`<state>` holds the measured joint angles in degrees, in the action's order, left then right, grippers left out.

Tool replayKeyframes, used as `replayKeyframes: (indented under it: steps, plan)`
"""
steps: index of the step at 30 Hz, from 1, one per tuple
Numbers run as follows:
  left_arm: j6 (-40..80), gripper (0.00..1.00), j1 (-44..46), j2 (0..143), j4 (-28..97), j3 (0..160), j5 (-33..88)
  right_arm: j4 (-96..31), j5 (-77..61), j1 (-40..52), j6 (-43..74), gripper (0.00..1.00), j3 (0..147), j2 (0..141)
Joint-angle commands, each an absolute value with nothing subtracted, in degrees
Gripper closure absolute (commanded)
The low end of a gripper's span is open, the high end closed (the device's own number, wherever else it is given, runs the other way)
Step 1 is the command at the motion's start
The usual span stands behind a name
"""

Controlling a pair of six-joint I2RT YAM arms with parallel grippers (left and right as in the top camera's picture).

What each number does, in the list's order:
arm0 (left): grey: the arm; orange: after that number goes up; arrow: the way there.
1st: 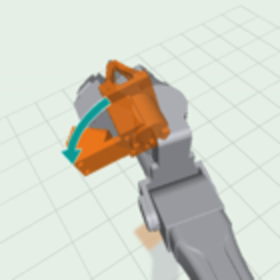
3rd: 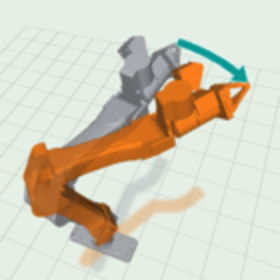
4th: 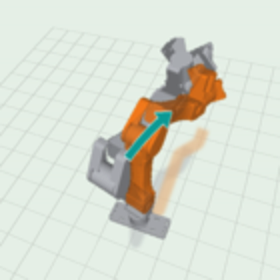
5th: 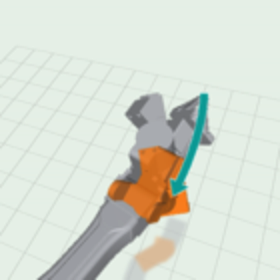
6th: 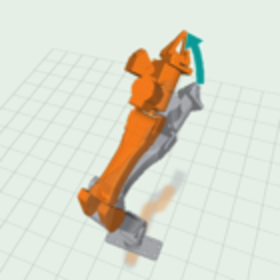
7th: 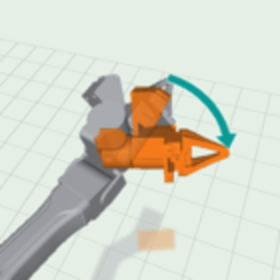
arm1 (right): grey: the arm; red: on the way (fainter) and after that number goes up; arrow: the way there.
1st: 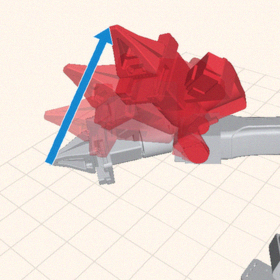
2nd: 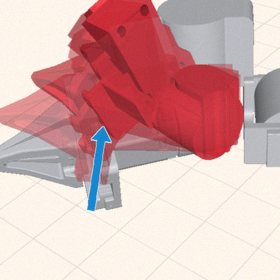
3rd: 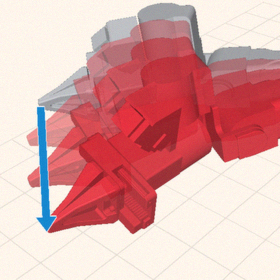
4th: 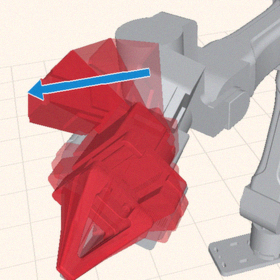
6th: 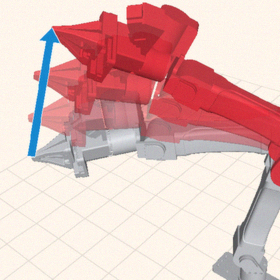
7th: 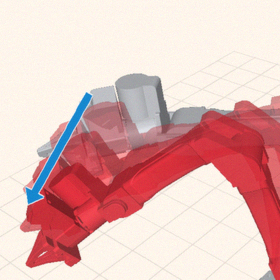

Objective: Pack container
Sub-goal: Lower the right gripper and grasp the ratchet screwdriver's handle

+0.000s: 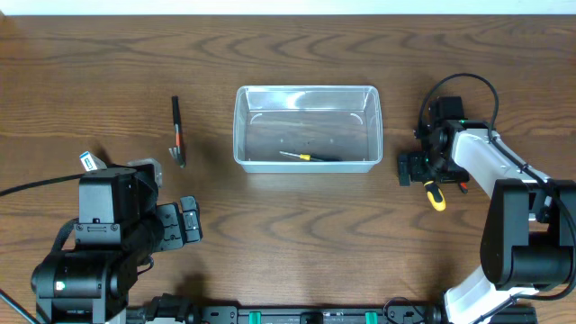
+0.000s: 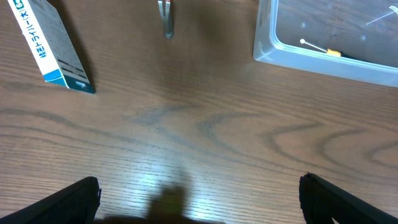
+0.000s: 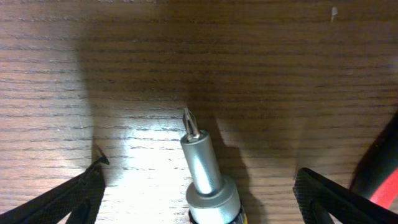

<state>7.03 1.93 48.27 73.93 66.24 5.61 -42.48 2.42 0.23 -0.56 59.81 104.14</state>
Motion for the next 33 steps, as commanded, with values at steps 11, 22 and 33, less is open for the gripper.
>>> replayKeyframes:
  steps: [11,22,33]
  plan:
    - [6.2,0.02,1.7,48.2,74.4,66.6,5.3,-43.4,2.4,0.1,1.3,0.06,58.2,104.9]
    - [6.2,0.02,1.7,48.2,75.0,66.6,5.4,-42.6,1.0,0.1,1.2,0.26,55.6,104.9]
    - [6.2,0.01,1.7,48.2,75.5,66.6,5.4,-42.6,1.0,0.1,1.3,0.43,55.1,104.9]
